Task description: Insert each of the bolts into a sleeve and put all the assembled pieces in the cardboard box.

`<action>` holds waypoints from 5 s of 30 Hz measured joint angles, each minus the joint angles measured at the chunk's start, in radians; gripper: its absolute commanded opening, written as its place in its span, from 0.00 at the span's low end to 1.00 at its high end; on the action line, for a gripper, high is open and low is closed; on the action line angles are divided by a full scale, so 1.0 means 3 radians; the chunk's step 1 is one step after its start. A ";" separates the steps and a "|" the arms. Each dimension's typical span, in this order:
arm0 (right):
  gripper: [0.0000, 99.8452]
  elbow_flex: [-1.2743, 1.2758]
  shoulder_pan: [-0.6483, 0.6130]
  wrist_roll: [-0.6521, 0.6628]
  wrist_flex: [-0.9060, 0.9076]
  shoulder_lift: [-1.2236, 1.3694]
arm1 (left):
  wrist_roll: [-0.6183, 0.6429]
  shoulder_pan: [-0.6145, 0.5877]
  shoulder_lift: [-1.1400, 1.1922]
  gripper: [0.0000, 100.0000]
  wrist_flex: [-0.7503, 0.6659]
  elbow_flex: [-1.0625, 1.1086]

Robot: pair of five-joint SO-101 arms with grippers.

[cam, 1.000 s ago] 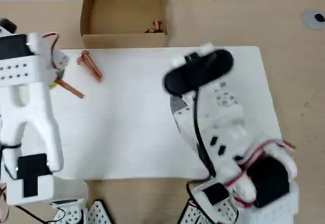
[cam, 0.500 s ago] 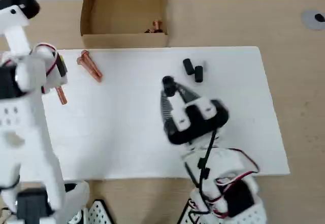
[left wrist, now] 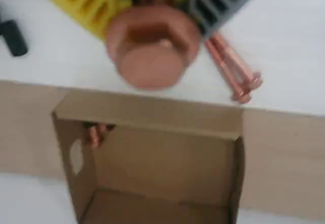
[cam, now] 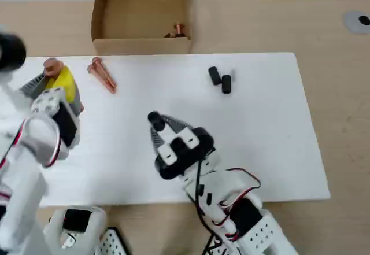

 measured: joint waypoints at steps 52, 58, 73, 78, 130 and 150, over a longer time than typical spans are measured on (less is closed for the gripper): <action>0.01 0.0000 -0.0322 -0.0962 -0.0338 0.0000 | -0.0087 0.1417 -0.1632 0.00 -0.2153 0.2972; 0.01 0.0000 -0.0338 -0.0962 -0.0338 0.0000 | -0.0343 0.1427 -0.1632 0.00 -0.2276 0.3002; 0.01 0.0000 -0.0338 -0.0962 -0.0332 0.0000 | -0.0598 0.1427 -0.1632 0.00 -0.2276 0.3002; 0.01 0.0000 -0.0338 -0.0962 -0.0276 0.0000 | -0.0598 0.1427 -0.1632 0.01 -0.2276 0.3002; 0.01 0.0005 -0.0338 -0.0962 -0.0169 0.0000 | -0.0256 0.1698 -0.1100 0.01 -0.1279 0.2117; 0.01 0.0005 -0.0338 -0.0962 -0.0169 0.0000 | -0.0348 0.1698 -0.1100 0.01 -0.1279 0.2117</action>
